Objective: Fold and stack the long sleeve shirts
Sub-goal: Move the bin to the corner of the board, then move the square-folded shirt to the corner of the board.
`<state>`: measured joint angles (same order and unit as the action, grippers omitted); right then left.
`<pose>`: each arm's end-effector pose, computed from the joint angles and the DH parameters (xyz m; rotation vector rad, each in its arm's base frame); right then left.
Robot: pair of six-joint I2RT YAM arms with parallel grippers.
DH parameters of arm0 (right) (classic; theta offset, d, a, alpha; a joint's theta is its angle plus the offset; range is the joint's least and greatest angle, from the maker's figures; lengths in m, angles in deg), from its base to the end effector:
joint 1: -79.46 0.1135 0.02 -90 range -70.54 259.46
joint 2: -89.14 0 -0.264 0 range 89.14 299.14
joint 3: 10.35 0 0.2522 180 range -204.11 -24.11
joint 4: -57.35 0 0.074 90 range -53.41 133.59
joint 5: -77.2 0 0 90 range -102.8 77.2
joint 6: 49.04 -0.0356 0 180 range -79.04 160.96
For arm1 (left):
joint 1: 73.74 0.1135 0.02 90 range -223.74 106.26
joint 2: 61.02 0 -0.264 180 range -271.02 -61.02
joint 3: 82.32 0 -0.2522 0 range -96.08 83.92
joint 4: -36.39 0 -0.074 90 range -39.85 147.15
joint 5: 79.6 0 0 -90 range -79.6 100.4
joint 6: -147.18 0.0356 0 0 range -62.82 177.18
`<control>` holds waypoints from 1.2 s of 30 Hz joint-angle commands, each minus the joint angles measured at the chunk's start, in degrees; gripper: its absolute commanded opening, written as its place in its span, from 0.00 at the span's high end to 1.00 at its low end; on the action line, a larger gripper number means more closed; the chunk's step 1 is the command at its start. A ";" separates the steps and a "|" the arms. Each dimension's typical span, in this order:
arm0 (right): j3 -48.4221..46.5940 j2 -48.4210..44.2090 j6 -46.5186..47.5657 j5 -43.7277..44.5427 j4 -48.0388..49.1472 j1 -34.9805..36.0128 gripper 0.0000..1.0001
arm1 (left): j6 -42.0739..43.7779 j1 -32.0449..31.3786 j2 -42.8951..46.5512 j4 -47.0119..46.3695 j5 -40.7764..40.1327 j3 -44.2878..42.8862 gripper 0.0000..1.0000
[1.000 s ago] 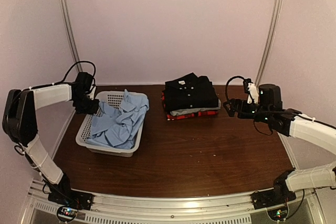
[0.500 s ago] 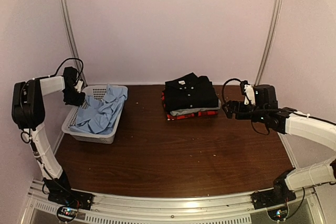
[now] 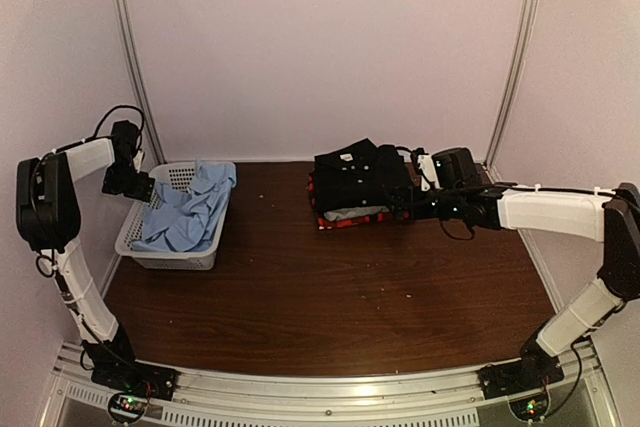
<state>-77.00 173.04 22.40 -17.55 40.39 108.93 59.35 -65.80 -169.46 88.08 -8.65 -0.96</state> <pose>0.2801 0.1616 0.2397 -0.2597 2.2067 0.5627 0.3979 0.0672 0.2264 -0.2446 2.6238 0.4990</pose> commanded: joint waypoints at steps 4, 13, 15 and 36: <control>-16.79 13.48 3.29 1.50 -1.78 9.74 0.00 | -5.97 -3.60 12.44 -0.53 2.91 -2.11 0.06; -46.24 39.64 1.94 0.53 -7.39 17.72 0.03 | -10.02 -13.66 22.04 -5.20 7.45 5.34 0.04; -51.60 44.75 1.25 -0.11 -8.17 18.57 0.04 | -10.00 -13.74 24.13 -6.84 8.84 7.72 0.04; -76.20 68.57 -15.32 14.98 -10.26 13.81 0.06 | -10.99 -16.03 25.66 -8.05 12.77 9.87 0.02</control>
<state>-153.19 241.96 12.58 -10.23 31.71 125.46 48.90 -81.38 -144.46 82.75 3.17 8.39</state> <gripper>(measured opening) 0.935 0.976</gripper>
